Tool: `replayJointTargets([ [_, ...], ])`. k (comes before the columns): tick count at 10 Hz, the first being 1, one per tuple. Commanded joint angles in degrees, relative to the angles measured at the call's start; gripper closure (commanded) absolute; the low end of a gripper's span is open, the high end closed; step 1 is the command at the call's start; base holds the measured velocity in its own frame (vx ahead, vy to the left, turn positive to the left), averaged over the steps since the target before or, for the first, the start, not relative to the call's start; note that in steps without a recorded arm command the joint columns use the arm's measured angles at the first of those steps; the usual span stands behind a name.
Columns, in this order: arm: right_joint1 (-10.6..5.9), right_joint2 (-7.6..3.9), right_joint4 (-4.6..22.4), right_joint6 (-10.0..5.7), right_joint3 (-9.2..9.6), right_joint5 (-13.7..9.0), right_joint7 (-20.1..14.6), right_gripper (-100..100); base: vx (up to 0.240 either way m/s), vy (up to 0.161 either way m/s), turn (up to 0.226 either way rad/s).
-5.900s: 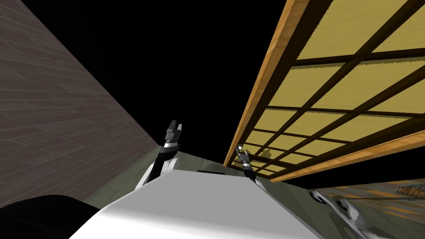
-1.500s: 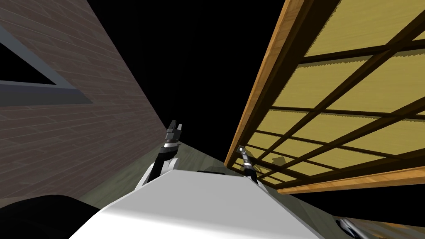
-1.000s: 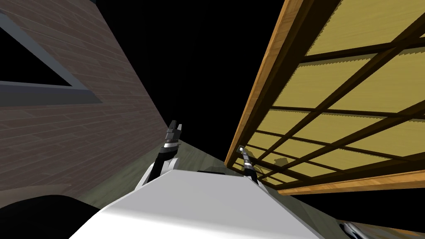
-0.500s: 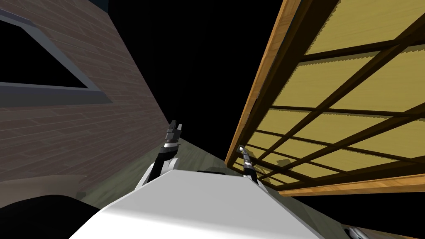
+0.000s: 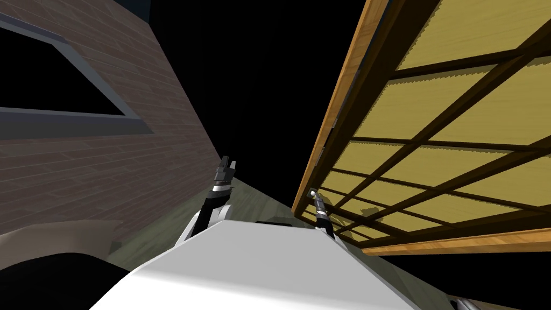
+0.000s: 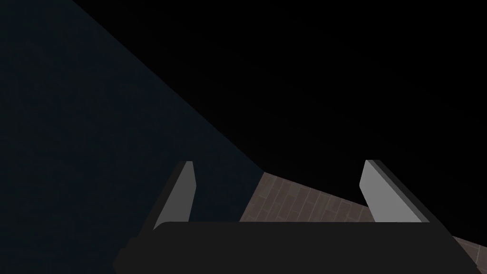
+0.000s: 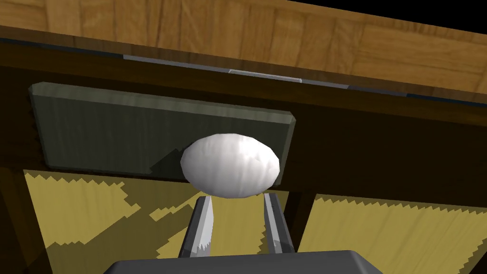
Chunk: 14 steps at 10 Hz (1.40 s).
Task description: Pull the door open
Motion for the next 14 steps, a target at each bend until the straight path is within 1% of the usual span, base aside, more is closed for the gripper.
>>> replayJointTargets([
  [1, 0.06, 0.67, -1.39, 0.77, 1.41, -1.3, -2.86, 100, -0.064, -0.023, 0.117],
  [2, 0.06, 0.67, -1.39, 0.77, 1.41, -1.3, -3.71, 100, -0.05, -0.023, 0.036],
  [3, -0.05, 0.55, -1.28, 0.81, 1.93, -2.4, -5.8, 100, -0.044, -0.015, 0.062],
  [4, -0.05, 0.55, -1.28, 0.81, 1.93, -2.4, -6.1, 100, -0.037, -0.009, 0.034],
  [5, -0.16, 0.44, -1.16, 0.84, 2.45, -3.5, -8.44, 100, -0.039, -0.005, 0.041],
  [6, -0.27, 0.32, -1.05, 0.88, 2.97, -4.6, -9.95, 100, -0.067, -0.022, 0.097],
  [7, -0.27, 0.32, -1.05, 0.88, 2.97, -4.6, -10.88, 100, -0.054, -0.022, 0.051],
  [8, -0.38, 0.21, -0.93, 0.92, 3.49, -5.7, -12.74, 100, -0.05, -0.005, 0.061],
  [9, -0.38, 0.21, -0.93, 0.92, 3.49, -5.7, -13.27, 100, -0.035, -0.006, 0.018],
  [10, 0.5, 0.03, -1.61, 1.63, 3.02, -6.65, -14.68, -100, -0.037, -0.02, 0.014],
  [14, 0.11, 0.51, -1.6, 1.67, 3.75, -9.02, -20.68, -100, -0.053, -0.004, 0.054],
])
